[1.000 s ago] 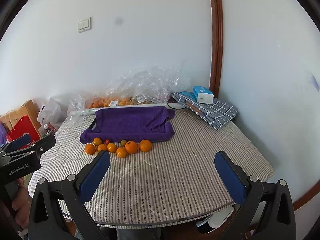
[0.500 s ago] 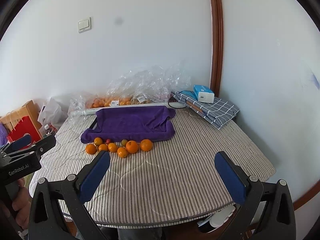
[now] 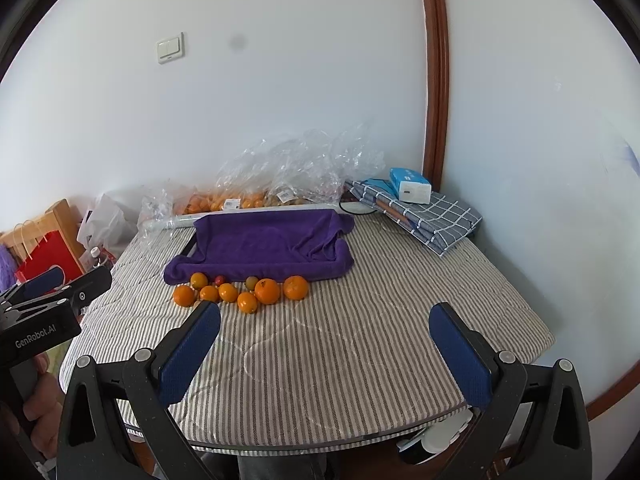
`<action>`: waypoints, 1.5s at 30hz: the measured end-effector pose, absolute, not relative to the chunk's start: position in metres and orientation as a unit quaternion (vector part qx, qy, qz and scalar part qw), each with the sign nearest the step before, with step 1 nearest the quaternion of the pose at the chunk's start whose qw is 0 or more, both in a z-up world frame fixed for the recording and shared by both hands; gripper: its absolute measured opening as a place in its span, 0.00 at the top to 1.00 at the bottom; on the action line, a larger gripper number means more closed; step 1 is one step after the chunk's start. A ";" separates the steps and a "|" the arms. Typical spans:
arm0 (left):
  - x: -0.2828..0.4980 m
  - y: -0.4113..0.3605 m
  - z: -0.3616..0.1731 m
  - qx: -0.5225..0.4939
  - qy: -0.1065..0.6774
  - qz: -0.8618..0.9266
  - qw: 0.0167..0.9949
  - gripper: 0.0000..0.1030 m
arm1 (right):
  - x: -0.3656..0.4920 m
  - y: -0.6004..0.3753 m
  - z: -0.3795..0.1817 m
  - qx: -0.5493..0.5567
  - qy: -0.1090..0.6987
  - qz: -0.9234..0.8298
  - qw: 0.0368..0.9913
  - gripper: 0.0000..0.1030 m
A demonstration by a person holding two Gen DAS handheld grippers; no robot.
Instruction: Organize fruits
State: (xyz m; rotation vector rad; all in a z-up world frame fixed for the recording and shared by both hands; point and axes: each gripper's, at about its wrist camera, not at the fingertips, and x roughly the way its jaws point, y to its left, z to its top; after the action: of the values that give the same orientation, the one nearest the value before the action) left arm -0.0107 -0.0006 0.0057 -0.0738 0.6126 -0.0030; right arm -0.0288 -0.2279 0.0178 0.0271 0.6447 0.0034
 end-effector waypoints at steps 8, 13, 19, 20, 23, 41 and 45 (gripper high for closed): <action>-0.010 0.001 0.005 -0.037 0.300 -0.003 0.953 0.01 | -0.028 -0.227 0.017 0.014 0.318 0.002 0.948 0.00; -0.009 0.001 0.006 -0.037 0.299 -0.003 0.953 0.01 | -0.028 -0.229 0.016 0.015 0.319 0.005 0.948 0.00; -0.008 0.003 0.006 -0.039 0.297 -0.004 0.954 0.01 | -0.030 -0.227 0.018 0.015 0.315 0.007 0.949 0.00; -0.008 0.003 0.006 -0.039 0.298 -0.004 0.954 0.01 | -0.030 -0.228 0.018 0.015 0.314 0.007 0.949 0.00; -0.008 0.003 0.007 -0.040 0.297 -0.004 0.954 0.01 | -0.030 -0.228 0.019 0.016 0.313 0.009 0.950 0.00; -0.008 0.010 0.005 -0.045 0.296 0.001 0.954 0.01 | -0.023 -0.220 0.012 0.013 0.311 0.024 0.950 0.00; 0.000 0.013 -0.001 -0.044 0.300 0.005 0.953 0.01 | -0.016 -0.220 0.008 0.017 0.312 0.028 0.949 0.00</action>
State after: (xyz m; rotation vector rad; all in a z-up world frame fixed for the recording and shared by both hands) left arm -0.0001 0.0129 -0.0007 -0.0889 0.6096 0.0095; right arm -0.0161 -0.2200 0.0078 0.0345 0.6352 0.0571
